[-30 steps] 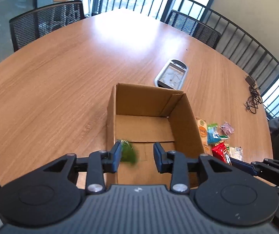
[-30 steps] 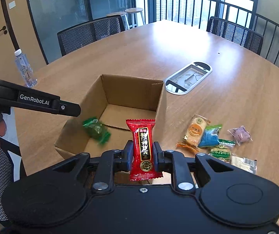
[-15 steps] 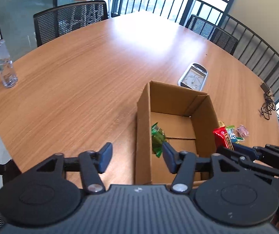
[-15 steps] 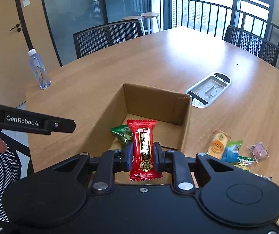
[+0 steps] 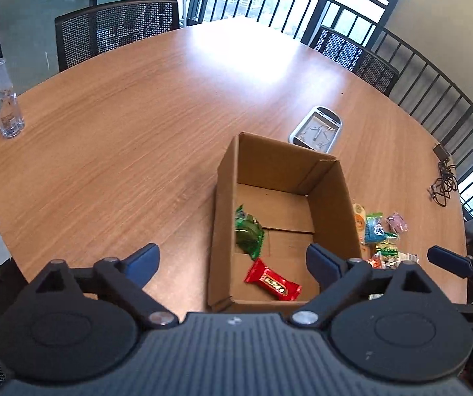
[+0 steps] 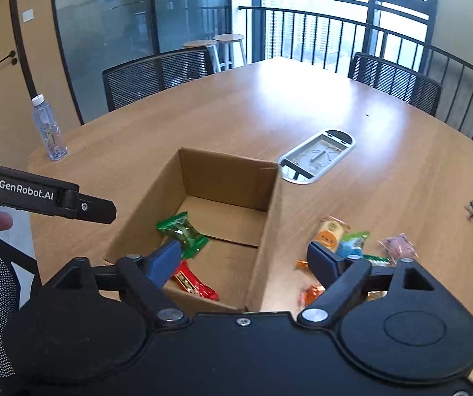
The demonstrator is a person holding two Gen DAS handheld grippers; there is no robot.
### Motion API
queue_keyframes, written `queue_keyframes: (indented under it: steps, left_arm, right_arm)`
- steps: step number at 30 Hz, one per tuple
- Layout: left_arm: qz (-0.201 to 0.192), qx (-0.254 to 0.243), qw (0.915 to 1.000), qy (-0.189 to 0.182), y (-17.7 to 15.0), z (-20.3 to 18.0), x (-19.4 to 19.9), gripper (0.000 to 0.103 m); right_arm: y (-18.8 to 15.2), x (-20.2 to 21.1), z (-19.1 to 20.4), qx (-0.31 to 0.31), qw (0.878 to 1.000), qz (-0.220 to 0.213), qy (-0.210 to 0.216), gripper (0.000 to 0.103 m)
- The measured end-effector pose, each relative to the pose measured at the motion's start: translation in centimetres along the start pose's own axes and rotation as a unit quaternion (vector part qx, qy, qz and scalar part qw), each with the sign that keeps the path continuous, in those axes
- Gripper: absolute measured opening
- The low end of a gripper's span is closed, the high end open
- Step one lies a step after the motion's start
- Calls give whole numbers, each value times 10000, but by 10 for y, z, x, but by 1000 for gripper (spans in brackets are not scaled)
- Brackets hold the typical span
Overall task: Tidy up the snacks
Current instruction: 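Grasp the clear-wrapped bar with the left gripper while the right gripper approaches the purple bar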
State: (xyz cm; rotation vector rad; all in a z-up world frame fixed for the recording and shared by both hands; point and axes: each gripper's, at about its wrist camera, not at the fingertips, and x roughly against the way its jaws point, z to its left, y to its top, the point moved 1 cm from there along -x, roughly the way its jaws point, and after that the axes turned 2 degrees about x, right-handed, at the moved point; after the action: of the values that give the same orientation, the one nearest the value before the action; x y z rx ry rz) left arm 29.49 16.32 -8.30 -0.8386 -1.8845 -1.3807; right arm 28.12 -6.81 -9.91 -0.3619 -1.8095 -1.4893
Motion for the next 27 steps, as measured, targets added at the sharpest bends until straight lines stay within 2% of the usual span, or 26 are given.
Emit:
queue_keyframes:
  steps: [3, 12, 18, 27]
  left_arm:
    - [-46, -109, 9999, -71, -1, -12, 2, 103]
    - [-34, -424, 9982, -428, -9, -47, 4, 103]
    - [20, -685, 9955, -660, -16, -72, 3, 103]
    - [168, -1166, 9897, -807, -25, -108, 1, 103]
  right_arm:
    - [-6, 7, -10, -159, 9998, 9, -98, 88]
    - [-25, 28, -34, -491, 9977, -44, -474, 97]
    - [-40, 37, -51, -754, 9942, -21, -768, 97]
    - [-58, 50, -72, -907, 9895, 139, -1113, 97]
